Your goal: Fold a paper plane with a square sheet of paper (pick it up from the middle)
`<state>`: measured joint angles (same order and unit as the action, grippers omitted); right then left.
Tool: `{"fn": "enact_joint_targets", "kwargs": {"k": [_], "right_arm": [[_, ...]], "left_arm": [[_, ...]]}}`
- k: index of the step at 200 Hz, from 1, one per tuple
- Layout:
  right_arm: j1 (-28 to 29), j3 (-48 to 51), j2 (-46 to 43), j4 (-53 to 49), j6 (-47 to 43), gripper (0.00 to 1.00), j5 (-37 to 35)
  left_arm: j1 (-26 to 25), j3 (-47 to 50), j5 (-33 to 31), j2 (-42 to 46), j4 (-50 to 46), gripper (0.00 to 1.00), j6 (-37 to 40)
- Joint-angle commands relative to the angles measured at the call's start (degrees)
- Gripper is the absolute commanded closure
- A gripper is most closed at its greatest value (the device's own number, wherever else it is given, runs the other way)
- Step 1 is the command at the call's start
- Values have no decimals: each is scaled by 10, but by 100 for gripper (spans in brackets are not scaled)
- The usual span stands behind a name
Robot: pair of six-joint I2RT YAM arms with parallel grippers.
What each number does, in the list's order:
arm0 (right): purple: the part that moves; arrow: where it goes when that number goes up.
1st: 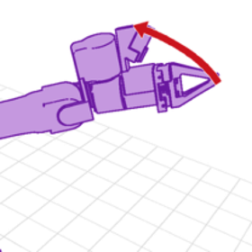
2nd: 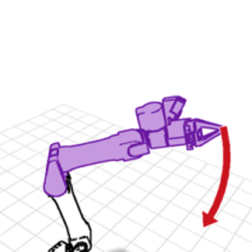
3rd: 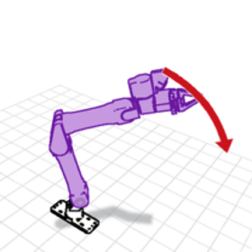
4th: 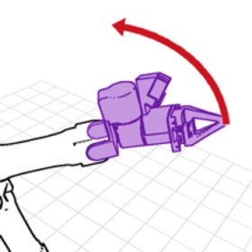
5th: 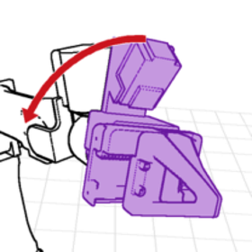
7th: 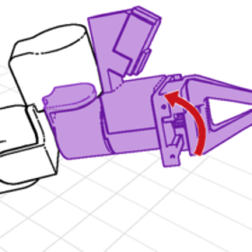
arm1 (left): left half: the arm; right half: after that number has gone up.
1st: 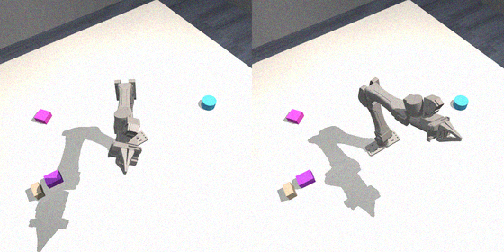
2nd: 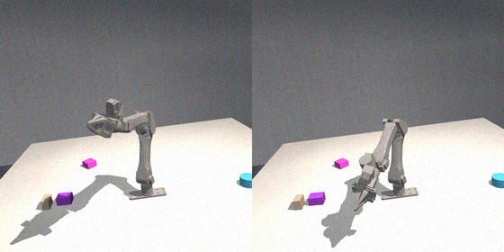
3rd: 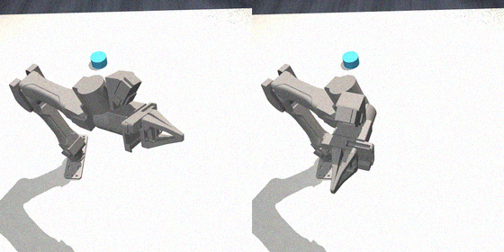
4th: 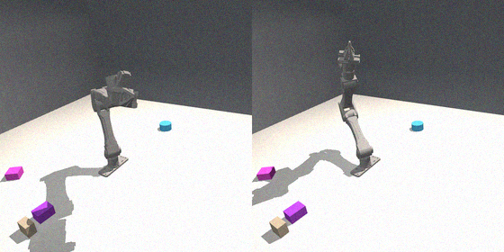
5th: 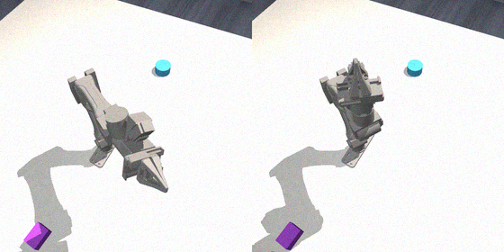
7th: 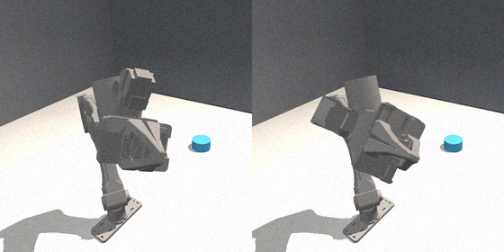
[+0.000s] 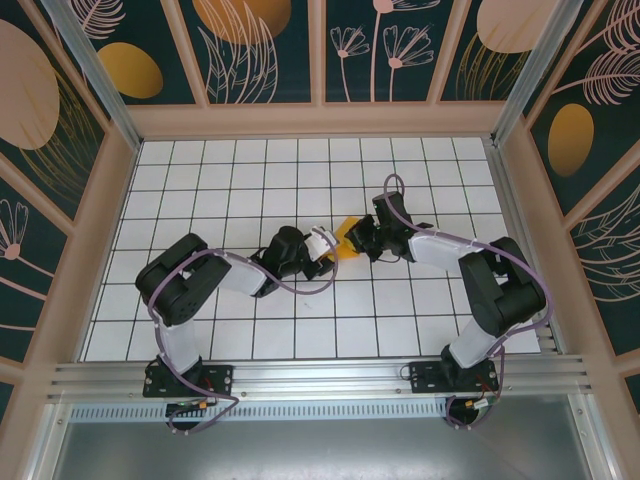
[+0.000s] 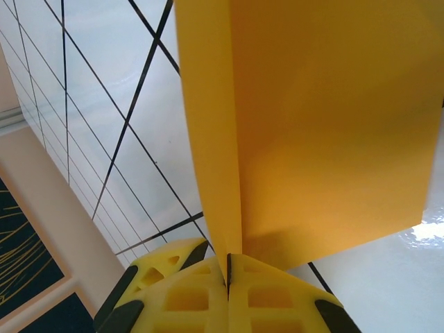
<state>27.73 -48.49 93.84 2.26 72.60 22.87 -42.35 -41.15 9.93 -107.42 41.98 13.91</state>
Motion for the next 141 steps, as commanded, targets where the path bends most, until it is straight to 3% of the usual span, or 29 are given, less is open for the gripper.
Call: {"fn": "enact_joint_targets", "kwargs": {"k": [1, 79, 141], "right_arm": [[-3, -11, 9, 0, 11, 100, 18], [-3, -13, 12, -5, 9, 100, 20], [-4, -16, 17, -13, 1, 100, 18]], "left_arm": [[-3, -22, -16, -17, 30, 51, 18], [-5, -26, -9, -30, 30, 69, -8], [-5, -23, 4, -21, 32, 61, -38]]}}
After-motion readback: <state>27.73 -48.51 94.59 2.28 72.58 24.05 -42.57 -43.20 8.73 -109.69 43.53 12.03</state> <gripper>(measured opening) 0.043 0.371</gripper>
